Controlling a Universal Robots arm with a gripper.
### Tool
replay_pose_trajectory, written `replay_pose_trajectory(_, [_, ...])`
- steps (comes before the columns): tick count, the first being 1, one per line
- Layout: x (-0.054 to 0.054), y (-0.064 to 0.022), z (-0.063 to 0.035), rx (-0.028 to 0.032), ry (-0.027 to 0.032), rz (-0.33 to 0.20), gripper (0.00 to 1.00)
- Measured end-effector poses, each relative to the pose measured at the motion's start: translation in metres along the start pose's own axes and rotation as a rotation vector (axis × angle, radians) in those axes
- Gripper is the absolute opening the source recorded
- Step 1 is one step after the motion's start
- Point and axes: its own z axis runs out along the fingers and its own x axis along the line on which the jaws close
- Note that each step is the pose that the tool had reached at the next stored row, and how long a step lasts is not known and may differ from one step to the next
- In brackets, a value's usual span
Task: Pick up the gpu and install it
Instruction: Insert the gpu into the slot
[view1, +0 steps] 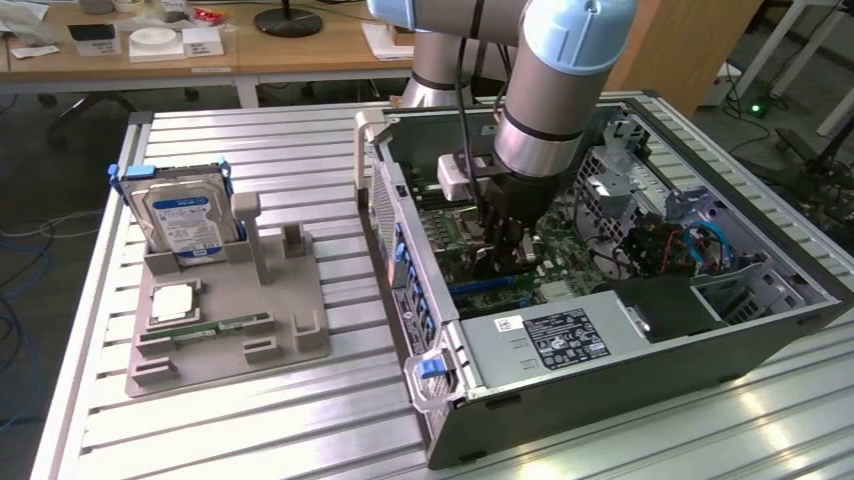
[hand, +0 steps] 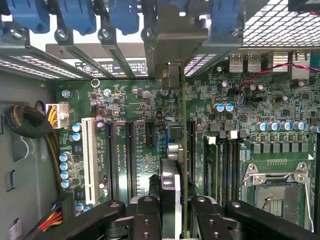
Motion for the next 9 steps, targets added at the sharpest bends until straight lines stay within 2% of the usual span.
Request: replay_pose_trajectory(9, [0.0001, 0.0015, 0.0019, 0.0000, -0.0002, 0.000, 0.28])
